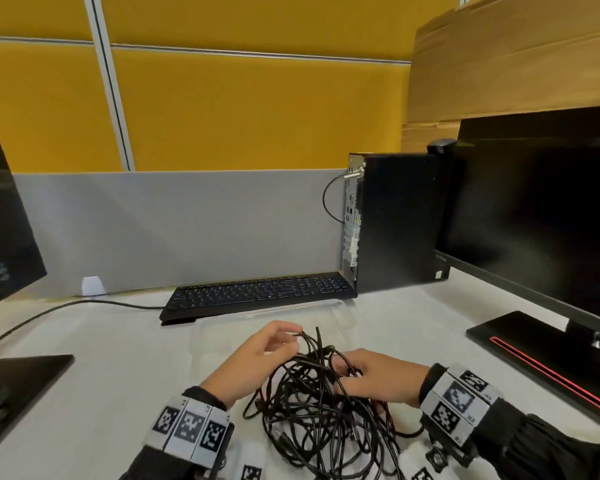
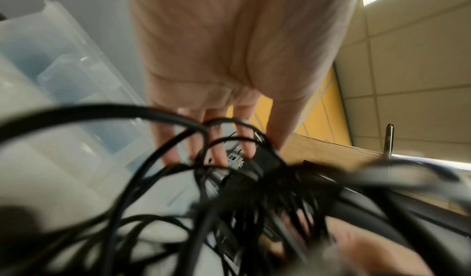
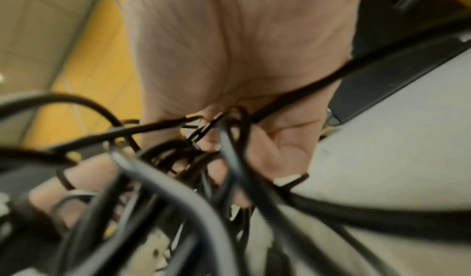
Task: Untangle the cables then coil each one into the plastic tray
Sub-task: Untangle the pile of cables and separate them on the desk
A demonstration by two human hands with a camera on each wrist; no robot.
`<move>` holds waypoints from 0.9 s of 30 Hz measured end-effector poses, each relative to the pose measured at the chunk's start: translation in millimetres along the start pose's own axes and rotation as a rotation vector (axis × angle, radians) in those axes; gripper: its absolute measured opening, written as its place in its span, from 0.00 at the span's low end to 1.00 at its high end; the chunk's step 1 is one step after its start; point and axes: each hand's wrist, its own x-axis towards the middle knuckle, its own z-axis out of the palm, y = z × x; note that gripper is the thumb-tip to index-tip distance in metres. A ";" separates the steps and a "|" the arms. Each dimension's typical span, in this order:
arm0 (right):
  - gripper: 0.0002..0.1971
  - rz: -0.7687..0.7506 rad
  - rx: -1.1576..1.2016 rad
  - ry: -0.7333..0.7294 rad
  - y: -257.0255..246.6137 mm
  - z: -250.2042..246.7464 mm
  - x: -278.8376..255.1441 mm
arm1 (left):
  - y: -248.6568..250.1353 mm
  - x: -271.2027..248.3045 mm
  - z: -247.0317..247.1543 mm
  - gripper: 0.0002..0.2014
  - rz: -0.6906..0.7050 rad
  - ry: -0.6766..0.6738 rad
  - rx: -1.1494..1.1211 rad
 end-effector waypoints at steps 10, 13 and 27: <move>0.07 -0.320 0.104 0.433 -22.5 -9.5 -9.0 | 4.6 -8.1 -9.6 0.18 0.080 0.273 -0.483; 0.04 -0.444 0.134 0.604 -25.7 -4.4 -8.6 | 12.4 -15.3 -10.6 0.21 -0.004 0.172 -0.701; 0.20 -0.453 -0.195 0.480 -23.2 16.0 -12.4 | 26.5 -28.3 -0.5 0.21 -0.056 -0.244 -0.957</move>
